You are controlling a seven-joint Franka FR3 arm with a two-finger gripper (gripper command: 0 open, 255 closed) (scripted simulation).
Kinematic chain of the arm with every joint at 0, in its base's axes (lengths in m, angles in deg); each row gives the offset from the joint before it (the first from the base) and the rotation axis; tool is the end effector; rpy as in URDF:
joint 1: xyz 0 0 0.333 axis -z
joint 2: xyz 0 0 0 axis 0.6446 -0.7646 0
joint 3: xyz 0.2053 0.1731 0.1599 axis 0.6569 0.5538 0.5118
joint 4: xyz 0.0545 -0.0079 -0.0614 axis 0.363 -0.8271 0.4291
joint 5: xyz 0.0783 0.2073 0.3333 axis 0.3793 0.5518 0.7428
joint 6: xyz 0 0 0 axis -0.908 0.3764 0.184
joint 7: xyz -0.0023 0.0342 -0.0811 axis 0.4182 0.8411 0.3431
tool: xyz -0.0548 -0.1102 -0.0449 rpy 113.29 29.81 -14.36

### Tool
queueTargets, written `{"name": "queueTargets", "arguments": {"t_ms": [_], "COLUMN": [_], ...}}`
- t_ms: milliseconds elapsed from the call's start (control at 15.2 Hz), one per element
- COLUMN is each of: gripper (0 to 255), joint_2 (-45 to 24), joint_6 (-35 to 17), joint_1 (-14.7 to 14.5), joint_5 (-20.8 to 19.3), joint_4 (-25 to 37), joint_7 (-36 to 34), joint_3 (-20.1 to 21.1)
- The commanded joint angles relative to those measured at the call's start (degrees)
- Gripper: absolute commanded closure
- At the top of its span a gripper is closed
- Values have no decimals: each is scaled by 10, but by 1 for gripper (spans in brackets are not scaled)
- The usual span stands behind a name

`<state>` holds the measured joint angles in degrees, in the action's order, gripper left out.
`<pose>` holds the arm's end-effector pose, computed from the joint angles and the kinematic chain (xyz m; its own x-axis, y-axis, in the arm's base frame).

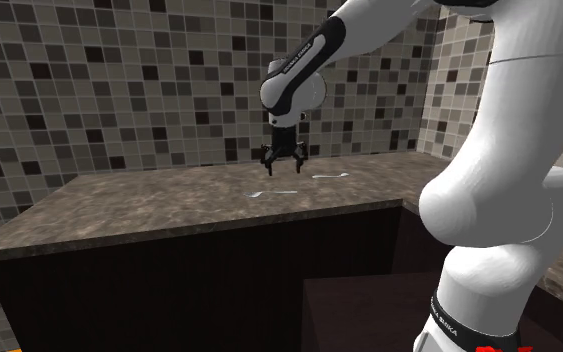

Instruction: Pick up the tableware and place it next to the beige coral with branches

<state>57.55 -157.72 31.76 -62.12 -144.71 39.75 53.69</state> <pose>0.4722 0.2898 0.3584 0.9896 0.1110 0.0915 0.1079 -0.9934 0.0376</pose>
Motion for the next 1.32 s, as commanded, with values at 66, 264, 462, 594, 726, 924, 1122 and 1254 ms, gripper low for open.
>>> {"name": "queueTargets", "arguments": {"t_ms": [66, 264, 462, 594, 726, 924, 1122, 1254], "gripper": [0, 0, 0, 0, 0, 0, 0, 0], "joint_2": [-69, -132, -195, -222, -232, -247, -261, -261], "joint_6": [-14, -19, -18, -16, -27, -42, -54, -54], "joint_1": [-18, -42, -72, -86, -88, -91, -93, -93], "joint_5": [-47, -90, -128, -142, -148, -158, -165, -165], "joint_4": [55, 111, 174, 204, 203, 202, 202, 202], "joint_7": [-47, -84, -114, -125, -128, -134, -139, -139], "joint_3": [9, 8, 1, -3, -7, -12, -17, -17]}}
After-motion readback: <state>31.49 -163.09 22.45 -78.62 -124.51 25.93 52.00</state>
